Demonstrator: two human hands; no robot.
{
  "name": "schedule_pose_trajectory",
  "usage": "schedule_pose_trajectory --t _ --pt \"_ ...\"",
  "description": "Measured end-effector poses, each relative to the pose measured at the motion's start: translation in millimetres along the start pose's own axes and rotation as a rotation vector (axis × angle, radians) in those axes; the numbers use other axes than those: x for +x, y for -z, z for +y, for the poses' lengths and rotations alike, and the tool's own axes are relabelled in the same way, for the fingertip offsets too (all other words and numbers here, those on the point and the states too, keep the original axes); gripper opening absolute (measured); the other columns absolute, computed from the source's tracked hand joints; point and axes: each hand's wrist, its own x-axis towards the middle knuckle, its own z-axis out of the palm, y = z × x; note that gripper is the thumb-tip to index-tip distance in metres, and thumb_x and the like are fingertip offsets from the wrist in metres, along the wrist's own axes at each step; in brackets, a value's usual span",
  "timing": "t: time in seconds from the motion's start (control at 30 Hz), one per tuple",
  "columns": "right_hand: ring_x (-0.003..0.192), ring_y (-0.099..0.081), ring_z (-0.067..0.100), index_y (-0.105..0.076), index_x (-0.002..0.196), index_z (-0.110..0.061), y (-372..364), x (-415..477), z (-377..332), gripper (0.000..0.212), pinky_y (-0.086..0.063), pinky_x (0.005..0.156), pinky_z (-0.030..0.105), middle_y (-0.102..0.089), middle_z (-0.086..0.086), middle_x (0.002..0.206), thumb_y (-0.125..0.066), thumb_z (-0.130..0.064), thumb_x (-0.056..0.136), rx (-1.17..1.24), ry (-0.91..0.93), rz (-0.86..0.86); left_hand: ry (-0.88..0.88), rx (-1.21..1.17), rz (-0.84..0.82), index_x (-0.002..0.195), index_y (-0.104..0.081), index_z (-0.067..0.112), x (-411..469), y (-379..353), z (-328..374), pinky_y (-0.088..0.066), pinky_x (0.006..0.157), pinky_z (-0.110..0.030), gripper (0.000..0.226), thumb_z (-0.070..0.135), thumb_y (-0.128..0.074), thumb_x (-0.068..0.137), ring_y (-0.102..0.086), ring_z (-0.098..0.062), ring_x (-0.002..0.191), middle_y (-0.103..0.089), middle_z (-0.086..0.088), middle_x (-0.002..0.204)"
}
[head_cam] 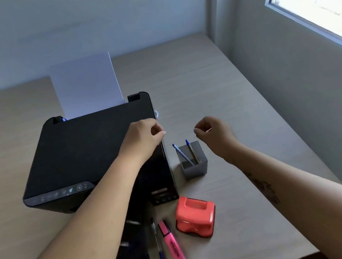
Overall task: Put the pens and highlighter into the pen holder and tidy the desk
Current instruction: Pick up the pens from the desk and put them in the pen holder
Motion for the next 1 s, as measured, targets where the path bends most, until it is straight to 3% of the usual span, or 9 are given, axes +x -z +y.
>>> schedule_pose_trajectory --t 0.1,0.23,0.37,0.57,0.73,0.9,1.0 --pt "0.066 -0.056 0.012 -0.070 0.086 -0.013 -13.6 -12.4 -24.9 0.009 -0.041 0.056 0.022 -0.068 -0.001 0.077 -0.063 -0.019 0.086 0.035 0.062 0.023 0.037 -0.108 0.115 0.078 -0.069 0.017 -20.8 34.7 -24.9 -0.060 0.062 -0.032 0.010 0.023 -0.068 0.087 -0.069 -0.016 0.061 -0.071 0.000 0.069" --pt "0.061 -0.056 0.008 -0.066 0.077 -0.021 -58.5 -44.1 -62.0 0.009 -0.040 0.057 0.025 -0.064 -0.008 0.067 -0.065 -0.021 0.085 0.063 0.174 0.018 0.078 -0.183 0.206 0.082 -0.070 0.013 -57.8 79.6 -75.2 -0.057 0.053 -0.019 0.011 0.022 -0.069 0.087 -0.068 -0.013 0.058 -0.072 -0.003 0.072" --pt "0.062 -0.060 0.008 -0.068 0.079 -0.018 -123.5 -91.0 -95.8 0.010 -0.047 0.060 0.022 -0.065 -0.006 0.066 -0.067 -0.025 0.086 0.087 0.231 -0.046 0.136 -0.219 0.223 0.081 -0.069 0.013 -103.3 112.9 -137.7 -0.058 0.053 -0.025 0.010 0.022 -0.071 0.086 -0.064 -0.010 0.053 -0.070 -0.003 0.068" --pt "0.063 -0.065 0.015 -0.068 0.085 -0.014 -230.7 -154.8 -126.7 0.008 -0.059 0.063 0.036 -0.071 0.008 0.078 -0.066 -0.021 0.088 0.133 0.174 -0.238 0.223 -0.263 0.180 0.082 -0.069 0.010 -169.6 137.9 -226.2 -0.056 0.056 -0.031 0.011 0.020 -0.070 0.085 -0.063 -0.014 0.054 -0.070 -0.007 0.071" --pt "0.070 -0.069 0.023 -0.067 0.084 -0.016 -298.1 -204.6 -115.8 0.007 -0.062 0.069 0.043 -0.070 0.004 0.077 -0.063 -0.021 0.088 -0.092 0.089 -0.377 0.394 -0.243 0.037 0.077 -0.068 0.013 -222.1 119.5 -294.1 -0.058 0.061 -0.037 0.013 0.024 -0.074 0.080 -0.065 -0.020 0.058 -0.069 -0.003 0.065" --pt "0.069 -0.066 0.029 -0.068 0.078 -0.008 -334.7 -250.6 -86.3 0.017 -0.054 0.060 0.034 -0.071 0.013 0.080 -0.059 -0.018 0.088 -0.353 -0.042 -0.408 0.487 -0.225 -0.133 0.073 -0.066 0.014 -264.6 80.9 -336.8 -0.058 0.068 -0.043 0.014 0.022 -0.076 0.079 -0.060 -0.019 0.058 -0.065 0.000 0.064" --pt "0.071 -0.061 0.028 -0.059 0.069 -0.011 -347.6 -268.5 -73.6 0.023 -0.049 0.061 0.030 -0.067 0.014 0.080 -0.056 -0.017 0.092 -0.470 -0.091 -0.433 0.503 -0.220 -0.179 0.075 -0.068 0.012 -279.5 59.7 -348.7 -0.058 0.068 -0.042 0.015 0.023 -0.078 0.077 -0.059 -0.020 0.061 -0.067 -0.002 0.067"
